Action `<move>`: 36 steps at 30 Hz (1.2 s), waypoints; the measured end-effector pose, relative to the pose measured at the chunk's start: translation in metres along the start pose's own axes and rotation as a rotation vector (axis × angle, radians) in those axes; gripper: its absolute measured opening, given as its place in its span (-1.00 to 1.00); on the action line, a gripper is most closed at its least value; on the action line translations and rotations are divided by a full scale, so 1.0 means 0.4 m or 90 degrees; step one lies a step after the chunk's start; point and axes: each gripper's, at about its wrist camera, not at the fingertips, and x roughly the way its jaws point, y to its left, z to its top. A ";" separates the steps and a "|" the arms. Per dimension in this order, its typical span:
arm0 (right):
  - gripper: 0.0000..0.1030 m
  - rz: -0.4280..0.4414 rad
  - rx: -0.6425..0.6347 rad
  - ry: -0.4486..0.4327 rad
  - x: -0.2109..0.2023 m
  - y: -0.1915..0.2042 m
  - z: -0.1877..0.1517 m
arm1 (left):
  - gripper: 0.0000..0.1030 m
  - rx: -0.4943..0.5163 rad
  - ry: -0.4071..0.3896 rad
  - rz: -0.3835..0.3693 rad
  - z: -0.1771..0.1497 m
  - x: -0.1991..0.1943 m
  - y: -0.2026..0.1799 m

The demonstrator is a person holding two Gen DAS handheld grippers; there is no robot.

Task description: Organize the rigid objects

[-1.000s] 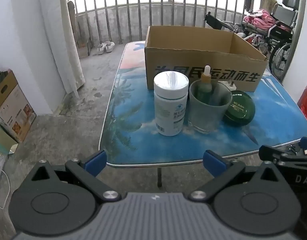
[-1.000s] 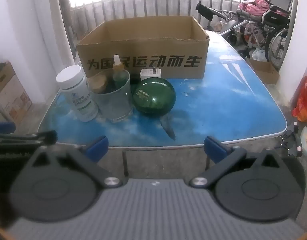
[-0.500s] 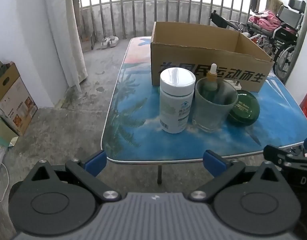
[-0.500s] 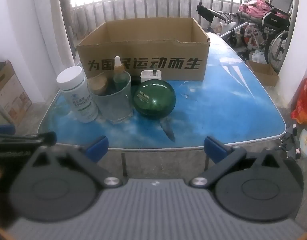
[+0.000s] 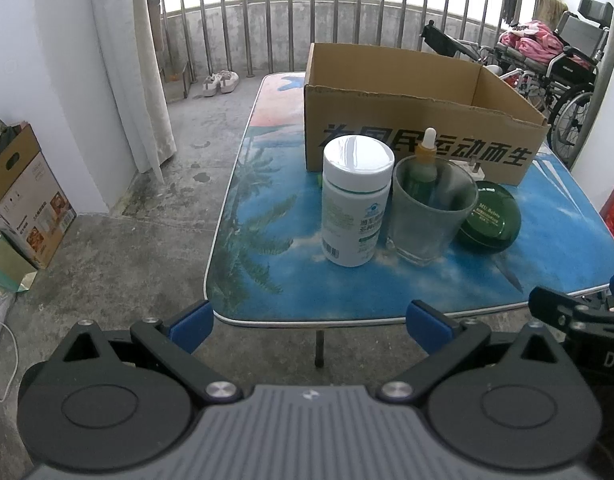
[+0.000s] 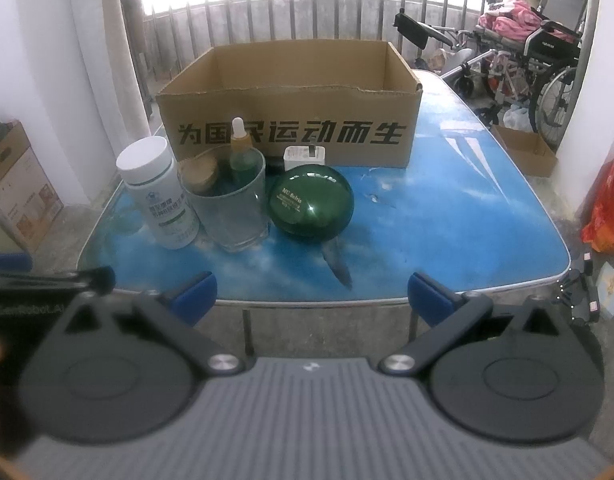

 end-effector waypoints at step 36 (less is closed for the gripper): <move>0.99 -0.002 -0.009 -0.002 -0.004 0.006 0.001 | 1.00 -0.004 0.003 0.001 -0.003 -0.001 0.008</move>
